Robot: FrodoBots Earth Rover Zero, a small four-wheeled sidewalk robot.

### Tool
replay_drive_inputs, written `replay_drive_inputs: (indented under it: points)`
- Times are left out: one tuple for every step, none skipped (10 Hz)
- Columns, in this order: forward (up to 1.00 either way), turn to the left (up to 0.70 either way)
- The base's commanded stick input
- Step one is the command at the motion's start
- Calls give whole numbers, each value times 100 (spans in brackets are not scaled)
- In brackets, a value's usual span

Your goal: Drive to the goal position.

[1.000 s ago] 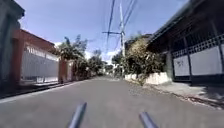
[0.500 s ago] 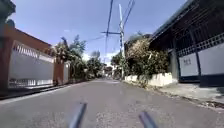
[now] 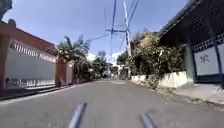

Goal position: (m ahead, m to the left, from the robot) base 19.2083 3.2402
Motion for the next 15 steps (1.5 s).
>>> replay_drive_inputs:
  points:
    - [100,0]
    - [100,0]
    - [100,-12]
    - [100,-25]
    - [100,-37]
    - [100,-33]
    - [100,-23]
    - [100,-6]
    - [100,0]
    - [100,0]
    - [100,0]
    - [100,0]
    - [100,0]
    - [100,0]
    - [100,0]
